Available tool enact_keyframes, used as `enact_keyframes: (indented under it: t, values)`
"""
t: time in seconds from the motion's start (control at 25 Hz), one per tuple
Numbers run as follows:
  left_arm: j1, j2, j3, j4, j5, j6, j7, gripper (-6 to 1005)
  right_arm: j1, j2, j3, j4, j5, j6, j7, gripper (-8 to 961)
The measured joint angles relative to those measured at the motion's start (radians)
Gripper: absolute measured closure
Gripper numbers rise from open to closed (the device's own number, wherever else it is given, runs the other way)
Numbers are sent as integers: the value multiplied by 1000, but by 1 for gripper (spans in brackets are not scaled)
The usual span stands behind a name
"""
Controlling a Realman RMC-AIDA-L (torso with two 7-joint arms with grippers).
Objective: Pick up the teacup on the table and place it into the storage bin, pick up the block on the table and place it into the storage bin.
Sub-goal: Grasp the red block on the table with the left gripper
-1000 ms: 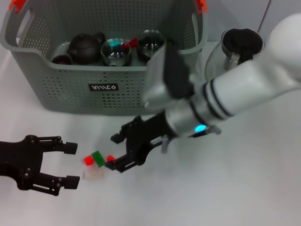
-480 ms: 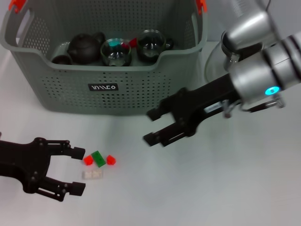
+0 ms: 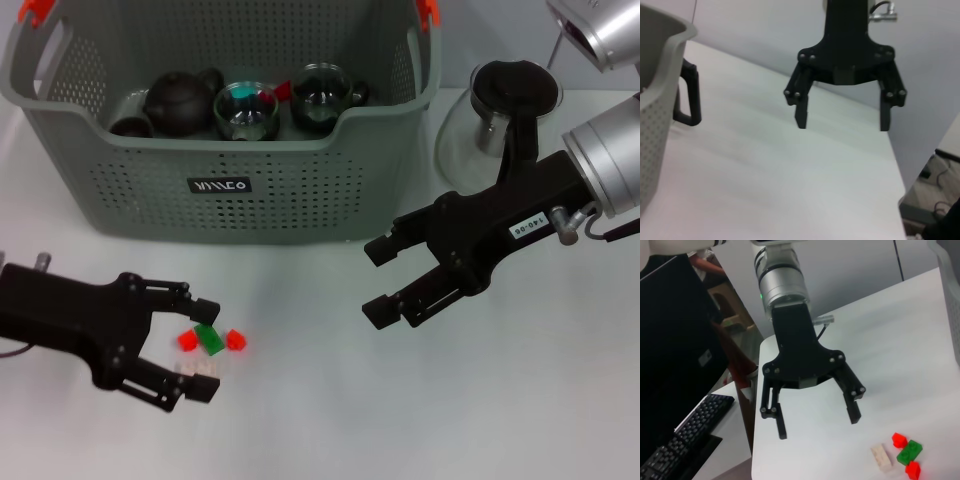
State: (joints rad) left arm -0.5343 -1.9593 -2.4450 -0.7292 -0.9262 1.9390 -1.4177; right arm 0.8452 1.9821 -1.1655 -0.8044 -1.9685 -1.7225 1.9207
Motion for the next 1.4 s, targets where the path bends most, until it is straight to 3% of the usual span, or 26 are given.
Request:
enact_keyframes:
  t: [0.32,0.68,0.84,1.16,1.4]
  values:
    - [-54,-36,37,-123,52,-75,-126,51,-3,23,11,0,-29,14,40,8]
    - [-87,-104,168,-276,258,-119,-391,51,-3,24,48,-1,-30,15,78,8]
    - [-103,-126,181,-313,283,-112,-446,51,0,28,72,-1,-26,18,73,8]
    - [-122,-145,239,-384,310,-135,-575,51,0,37,98,-2,-24,28,68,8]
    - [-112,-194,329,-526,380,-140,-617,51,-12,35,111,-12,-26,28,69,8]
